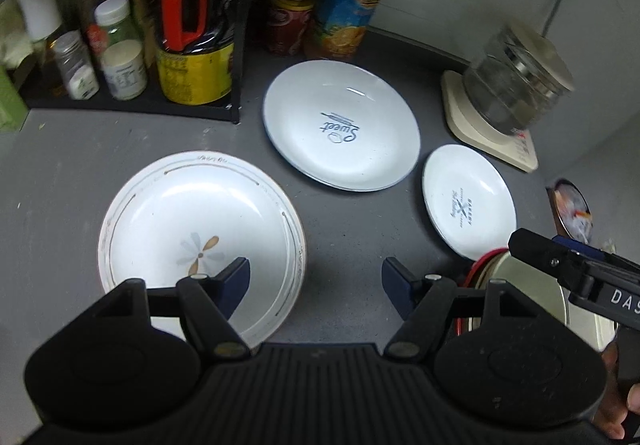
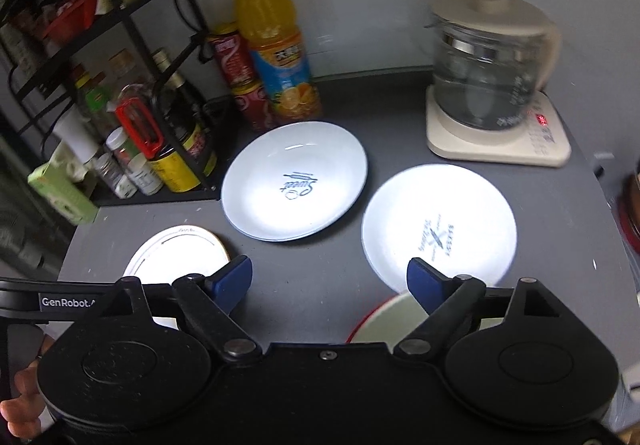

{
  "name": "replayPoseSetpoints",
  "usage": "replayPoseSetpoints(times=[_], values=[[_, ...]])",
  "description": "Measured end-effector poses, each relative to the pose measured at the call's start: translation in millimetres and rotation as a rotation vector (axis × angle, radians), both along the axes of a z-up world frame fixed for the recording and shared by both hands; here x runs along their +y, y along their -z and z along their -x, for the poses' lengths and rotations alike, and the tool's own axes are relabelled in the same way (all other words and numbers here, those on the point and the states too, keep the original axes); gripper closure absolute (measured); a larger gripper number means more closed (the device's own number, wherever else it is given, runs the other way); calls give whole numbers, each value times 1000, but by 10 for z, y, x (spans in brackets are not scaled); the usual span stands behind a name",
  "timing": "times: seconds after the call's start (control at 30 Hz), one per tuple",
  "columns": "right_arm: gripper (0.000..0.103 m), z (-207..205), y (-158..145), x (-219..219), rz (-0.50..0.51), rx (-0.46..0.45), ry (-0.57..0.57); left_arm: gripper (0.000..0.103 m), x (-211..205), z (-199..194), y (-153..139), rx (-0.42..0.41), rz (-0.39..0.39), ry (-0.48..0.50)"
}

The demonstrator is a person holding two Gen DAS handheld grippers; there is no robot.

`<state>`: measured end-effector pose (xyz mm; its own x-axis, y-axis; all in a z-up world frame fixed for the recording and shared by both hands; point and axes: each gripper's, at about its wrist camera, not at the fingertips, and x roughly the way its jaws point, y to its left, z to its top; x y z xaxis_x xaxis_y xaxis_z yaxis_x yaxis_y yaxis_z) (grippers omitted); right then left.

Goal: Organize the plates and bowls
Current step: 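Move both tools away from the bowl stack toward the white plates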

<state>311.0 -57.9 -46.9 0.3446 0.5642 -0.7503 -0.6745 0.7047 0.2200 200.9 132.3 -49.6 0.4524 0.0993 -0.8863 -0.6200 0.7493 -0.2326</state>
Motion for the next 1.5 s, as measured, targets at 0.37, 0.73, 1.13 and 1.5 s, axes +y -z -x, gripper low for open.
replayPoseSetpoints(times=[0.37,0.73,1.13,1.5], values=[[12,-234,27,190,19,-29,-221,32,-113,-41,10,8,-13,-178],[8,-359,69,358,52,-48,-395,32,-227,2,86,-2,-5,-357],[7,-480,169,490,98,-78,-478,32,-291,-56,208,-1,-7,-465],[7,-591,296,602,159,-108,-498,32,-238,-180,424,-26,31,-516]])
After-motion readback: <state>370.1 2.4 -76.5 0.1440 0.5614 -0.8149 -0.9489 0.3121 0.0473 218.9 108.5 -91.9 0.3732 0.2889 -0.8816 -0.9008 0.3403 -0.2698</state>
